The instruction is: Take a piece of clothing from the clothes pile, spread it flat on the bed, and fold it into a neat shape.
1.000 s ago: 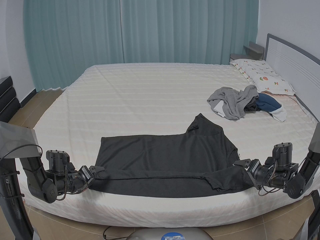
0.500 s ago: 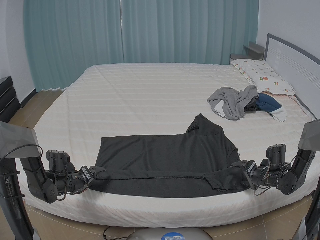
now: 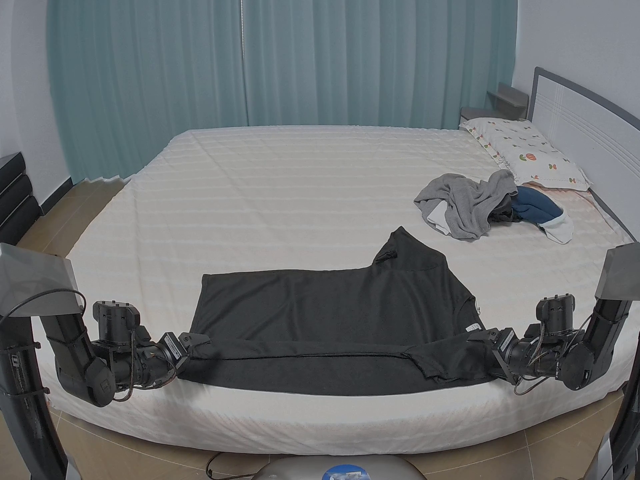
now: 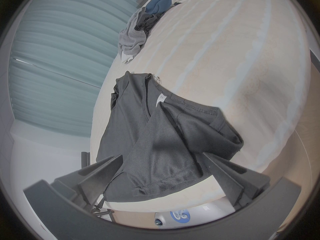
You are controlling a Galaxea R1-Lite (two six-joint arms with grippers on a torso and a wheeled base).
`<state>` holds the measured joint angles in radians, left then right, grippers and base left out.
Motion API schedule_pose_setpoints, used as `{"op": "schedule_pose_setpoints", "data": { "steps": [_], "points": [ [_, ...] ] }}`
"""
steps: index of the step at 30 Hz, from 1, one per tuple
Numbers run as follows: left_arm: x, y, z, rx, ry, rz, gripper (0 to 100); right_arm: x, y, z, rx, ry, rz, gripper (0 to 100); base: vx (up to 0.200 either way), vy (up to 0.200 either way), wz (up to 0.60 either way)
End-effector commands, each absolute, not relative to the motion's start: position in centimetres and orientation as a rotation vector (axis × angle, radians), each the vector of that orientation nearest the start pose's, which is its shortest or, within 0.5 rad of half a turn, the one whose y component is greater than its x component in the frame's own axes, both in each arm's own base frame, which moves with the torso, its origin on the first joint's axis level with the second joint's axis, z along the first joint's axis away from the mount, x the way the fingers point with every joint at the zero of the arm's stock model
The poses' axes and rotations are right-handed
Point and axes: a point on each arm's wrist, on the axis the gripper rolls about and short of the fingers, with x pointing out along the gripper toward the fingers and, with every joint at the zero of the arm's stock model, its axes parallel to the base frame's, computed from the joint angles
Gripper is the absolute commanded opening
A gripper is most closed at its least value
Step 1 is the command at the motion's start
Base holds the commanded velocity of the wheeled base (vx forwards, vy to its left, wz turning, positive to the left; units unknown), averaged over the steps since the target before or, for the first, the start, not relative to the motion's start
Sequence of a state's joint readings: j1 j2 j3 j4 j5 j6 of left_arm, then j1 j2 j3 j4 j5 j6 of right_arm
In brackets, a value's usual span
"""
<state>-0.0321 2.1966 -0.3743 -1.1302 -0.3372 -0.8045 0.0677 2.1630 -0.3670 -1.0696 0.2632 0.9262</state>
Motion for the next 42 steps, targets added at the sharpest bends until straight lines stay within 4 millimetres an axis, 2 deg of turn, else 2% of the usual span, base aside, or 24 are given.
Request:
{"op": "schedule_pose_setpoints", "data": {
  "steps": [1, 2, 3, 13, 23, 24, 31, 42],
  "points": [
    [28.3, -1.7, -1.0, -0.869, 0.799, -0.058, 100, 27.8, 2.4, -0.5, 0.948, 0.819, -0.042, 100, 0.000, 0.000, 0.00],
    [28.3, -1.7, -1.0, -0.868, 0.799, -0.059, 100, 27.8, 2.4, -0.6, 0.948, 0.821, -0.043, 100, 0.000, 0.000, 0.00],
    [28.3, -1.7, -1.0, -0.869, 0.799, -0.058, 100, 27.8, 2.4, -0.6, 0.948, 0.822, -0.044, 0, 0.000, 0.000, 0.00],
    [28.5, -1.7, -0.9, -0.869, 0.793, -0.061, 100, 26.5, 2.6, -2.2, 0.848, 0.899, -0.046, 0, 0.000, 0.000, 0.00],
    [28.4, -1.7, -0.9, -0.869, 0.794, -0.059, 100, 26.2, 2.3, -1.1, 0.850, 0.864, -0.038, 0, 0.000, 0.000, 0.00],
    [28.4, -1.7, -0.9, -0.869, 0.794, -0.059, 100, 26.2, 2.3, -1.0, 0.852, 0.861, -0.037, 100, 0.000, 0.000, 0.00],
    [28.5, -1.7, -0.9, -0.869, 0.793, -0.059, 100, 26.4, 2.3, -0.6, 0.865, 0.830, -0.019, 100, 0.000, 0.000, 0.00],
    [28.4, -1.7, -0.9, -0.869, 0.794, -0.059, 100, 27.5, 2.5, -1.5, 0.877, 0.853, 0.012, 100, 0.000, 0.000, 0.00]
  ]
}}
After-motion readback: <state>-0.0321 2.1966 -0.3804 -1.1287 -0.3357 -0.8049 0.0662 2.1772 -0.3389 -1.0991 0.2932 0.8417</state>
